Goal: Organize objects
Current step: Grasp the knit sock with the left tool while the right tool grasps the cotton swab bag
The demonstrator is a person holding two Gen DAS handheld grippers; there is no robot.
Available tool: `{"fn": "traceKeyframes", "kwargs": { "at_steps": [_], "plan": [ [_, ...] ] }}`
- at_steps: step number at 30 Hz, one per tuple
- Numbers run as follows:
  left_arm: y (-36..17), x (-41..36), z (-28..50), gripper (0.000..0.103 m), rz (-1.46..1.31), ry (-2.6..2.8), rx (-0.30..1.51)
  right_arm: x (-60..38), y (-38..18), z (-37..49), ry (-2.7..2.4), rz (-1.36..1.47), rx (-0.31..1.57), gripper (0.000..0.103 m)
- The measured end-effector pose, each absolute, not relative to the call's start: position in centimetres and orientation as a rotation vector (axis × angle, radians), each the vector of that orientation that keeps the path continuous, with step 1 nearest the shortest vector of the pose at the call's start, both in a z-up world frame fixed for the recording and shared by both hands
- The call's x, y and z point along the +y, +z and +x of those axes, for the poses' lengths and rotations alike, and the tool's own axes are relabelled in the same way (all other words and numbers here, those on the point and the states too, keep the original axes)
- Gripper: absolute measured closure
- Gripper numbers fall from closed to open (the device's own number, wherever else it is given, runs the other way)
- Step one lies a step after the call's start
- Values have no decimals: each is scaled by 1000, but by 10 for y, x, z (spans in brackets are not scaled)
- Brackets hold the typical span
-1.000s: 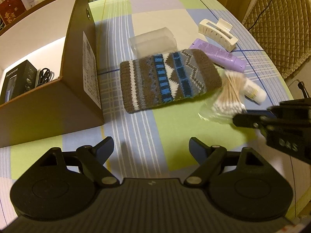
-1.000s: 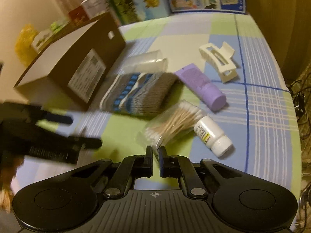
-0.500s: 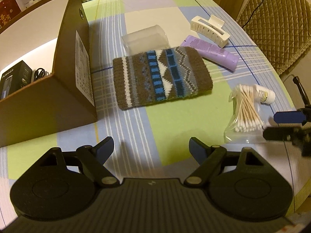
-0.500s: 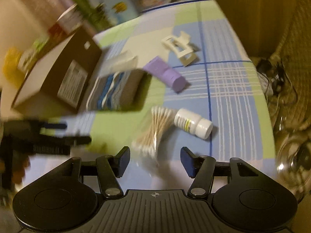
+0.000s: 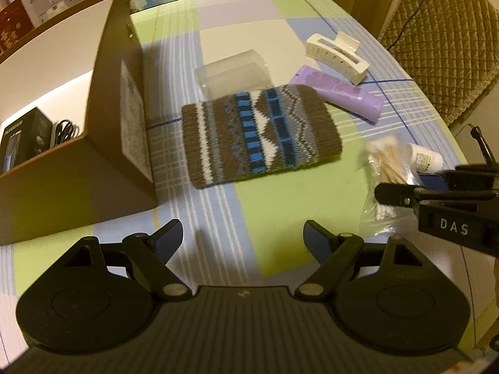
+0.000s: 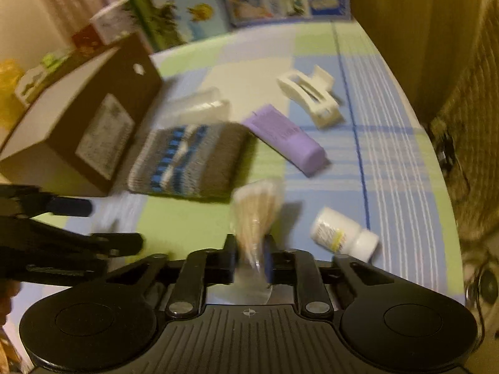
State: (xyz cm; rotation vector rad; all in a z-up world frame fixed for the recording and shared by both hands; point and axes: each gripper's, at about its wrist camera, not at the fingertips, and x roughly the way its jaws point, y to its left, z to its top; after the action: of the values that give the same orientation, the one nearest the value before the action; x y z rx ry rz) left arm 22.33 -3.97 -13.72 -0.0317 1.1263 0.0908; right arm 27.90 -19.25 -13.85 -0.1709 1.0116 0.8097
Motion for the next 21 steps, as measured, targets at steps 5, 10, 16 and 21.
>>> {"fn": "traceKeyframes", "kwargs": {
  "at_steps": [5, 10, 16, 21],
  "plan": [
    [-135, -51, 229, 24, 14, 49, 1091, -198, -116, 275, 838, -164, 939, 91],
    [-134, -66, 241, 29, 86, 6, 1051, -211, -101, 283, 790, -118, 931, 91],
    [-144, -86, 261, 29, 256, -54, 1005, -232, -96, 298, 707, -71, 935, 91],
    [-164, -93, 275, 29, 378, -54, 995, -248, -92, 305, 650, -40, 926, 91]
  ]
}}
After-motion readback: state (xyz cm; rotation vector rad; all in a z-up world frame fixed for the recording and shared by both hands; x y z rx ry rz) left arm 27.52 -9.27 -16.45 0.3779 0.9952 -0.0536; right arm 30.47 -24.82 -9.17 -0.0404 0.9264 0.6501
